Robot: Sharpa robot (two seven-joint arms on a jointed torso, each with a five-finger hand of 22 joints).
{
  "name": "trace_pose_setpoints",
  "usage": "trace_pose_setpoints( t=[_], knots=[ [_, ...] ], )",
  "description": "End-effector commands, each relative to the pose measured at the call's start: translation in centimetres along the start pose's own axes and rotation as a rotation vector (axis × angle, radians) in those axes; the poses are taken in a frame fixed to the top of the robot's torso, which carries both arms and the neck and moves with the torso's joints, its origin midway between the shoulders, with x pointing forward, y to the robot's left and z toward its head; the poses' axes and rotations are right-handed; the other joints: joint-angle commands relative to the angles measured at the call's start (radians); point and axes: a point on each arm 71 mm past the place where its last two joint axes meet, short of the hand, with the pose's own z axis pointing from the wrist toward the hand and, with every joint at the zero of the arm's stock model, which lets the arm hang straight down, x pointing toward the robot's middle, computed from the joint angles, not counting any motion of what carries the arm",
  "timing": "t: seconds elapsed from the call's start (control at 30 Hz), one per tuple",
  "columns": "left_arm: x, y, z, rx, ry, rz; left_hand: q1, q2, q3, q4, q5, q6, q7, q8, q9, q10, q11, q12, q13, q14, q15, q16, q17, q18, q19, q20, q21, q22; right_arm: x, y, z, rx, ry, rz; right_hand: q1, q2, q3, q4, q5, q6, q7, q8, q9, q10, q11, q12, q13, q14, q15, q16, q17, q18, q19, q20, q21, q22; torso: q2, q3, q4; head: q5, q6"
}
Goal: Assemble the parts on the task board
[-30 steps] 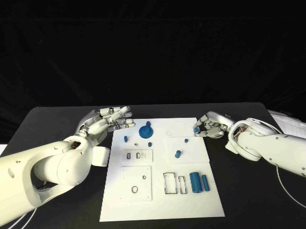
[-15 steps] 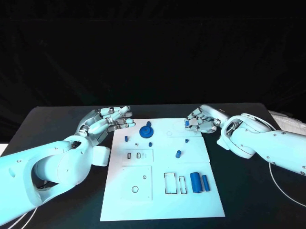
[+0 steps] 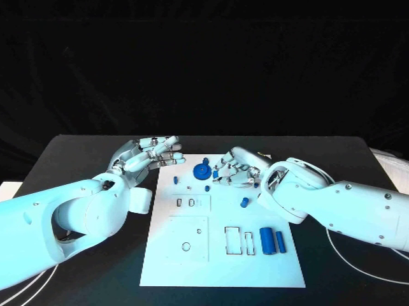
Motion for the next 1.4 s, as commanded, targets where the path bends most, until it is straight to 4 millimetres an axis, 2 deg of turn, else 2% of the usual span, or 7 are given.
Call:
trace_pose_setpoints(
  t=[0.03,0.13,0.27,0.53,1.07,1.17,1.4],
  knots=[
    [0.2,-0.1,0.1,0.009,0.017,-0.012,-0.002,0.011,0.001,-0.005,-0.001,0.005,-0.002,-0.005,0.000,0.007,0.001,-0.003,-0.001,0.007,-0.001,-0.006,0.001,0.012,0.007,0.002,-0.006,-0.001,1.5,1.0,0.4,0.022,0.020,-0.079,-0.003,0.007,0.008,-0.001,0.006,0.024,-0.026,0.009,0.005,-0.009,0.000,-0.008,0.060,0.089,-0.004,-0.007,0.182,-0.011,0.032,-0.010,-0.004,0.106,0.001,-0.0009,0.0006,0.012,-0.010],
    [0.2,0.0,0.1,0.009,0.016,-0.013,-0.002,0.011,0.001,-0.005,-0.001,0.005,-0.002,-0.005,0.000,0.007,0.001,-0.003,-0.001,0.007,-0.001,-0.006,0.001,0.012,0.007,0.002,-0.006,-0.001,2.9,1.8,0.7,0.015,0.045,-0.088,-0.004,0.006,0.008,-0.001,0.007,0.023,-0.026,0.008,0.005,-0.010,0.000,-0.010,0.058,0.088,-0.004,-0.008,0.180,-0.011,0.031,-0.010,-0.005,0.104,0.001,-0.0009,-0.0009,0.018,-0.013],
    [0.2,0.0,0.2,0.008,0.018,-0.014,-0.002,0.011,0.001,-0.005,-0.001,0.005,-0.002,-0.005,0.000,0.007,0.001,-0.003,-0.001,0.007,-0.001,-0.006,0.001,0.012,0.007,0.002,-0.006,-0.001,4.5,2.4,1.1,0.015,0.071,-0.096,-0.006,0.005,0.009,-0.002,0.010,0.021,-0.025,0.007,0.004,-0.012,0.001,-0.013,0.056,0.088,-0.004,-0.009,0.178,-0.010,0.030,-0.009,-0.007,0.101,0.001,-0.0013,0.0004,0.022,-0.020],
    [0.3,0.0,0.3,0.008,0.019,-0.015,-0.002,0.011,0.001,-0.005,-0.001,0.005,-0.002,-0.005,0.000,0.007,0.001,-0.003,-0.001,0.007,-0.001,-0.006,0.001,0.012,0.007,0.002,-0.006,-0.001,6.5,2.8,1.3,0.024,0.122,-0.111,-0.013,0.001,0.009,-0.002,0.012,0.020,-0.024,0.006,0.004,-0.013,0.002,-0.015,0.056,0.088,-0.003,-0.010,0.176,-0.010,0.029,-0.009,-0.008,0.100,0.001,0.0012,-0.0017,0.027,-0.030],
    [0.3,0.0,0.3,0.007,0.021,-0.016,-0.002,0.011,0.001,-0.005,-0.001,0.005,-0.002,-0.005,0.000,0.007,0.001,-0.003,-0.001,0.007,-0.001,-0.006,0.001,0.012,0.007,0.002,-0.006,-0.001,7.2,2.6,1.1,0.037,0.171,-0.153,-0.023,-0.007,0.008,-0.001,0.013,0.020,-0.023,0.005,0.003,-0.012,0.003,-0.014,0.057,0.088,-0.002,-0.011,0.176,-0.010,0.029,-0.008,-0.008,0.099,0.001,0.0029,-0.0018,0.031,-0.040],
    [0.3,0.0,0.3,0.007,0.021,-0.016,-0.002,0.011,0.001,-0.005,-0.001,0.005,-0.002,-0.005,0.000,0.007,0.001,-0.003,-0.001,0.007,-0.001,-0.006,0.001,0.012,0.007,0.002,-0.006,-0.001,7.2,2.5,1.0,0.039,0.187,-0.163,-0.031,-0.016,0.004,-0.001,0.014,0.019,-0.022,0.004,0.003,-0.013,0.004,-0.017,0.056,0.087,-0.001,-0.012,0.175,-0.010,0.028,-0.007,-0.009,0.097,0.001,0.0027,-0.0008,0.033,-0.042],
    [0.2,0.0,0.2,0.007,0.019,-0.015,-0.002,0.011,0.001,-0.005,-0.001,0.005,-0.002,-0.005,0.000,0.007,0.001,-0.003,-0.001,0.007,-0.001,-0.006,0.001,0.012,0.007,0.002,-0.006,-0.001,7.3,2.2,0.7,0.045,0.219,-0.182,-0.044,-0.033,-0.003,-0.001,0.019,0.019,-0.021,0.002,0.001,-0.015,0.004,-0.021,0.054,0.087,-0.001,-0.012,0.173,-0.009,0.027,-0.007,-0.011,0.095,0.002,0.0025,-0.0033,0.036,-0.047]
  ],
)
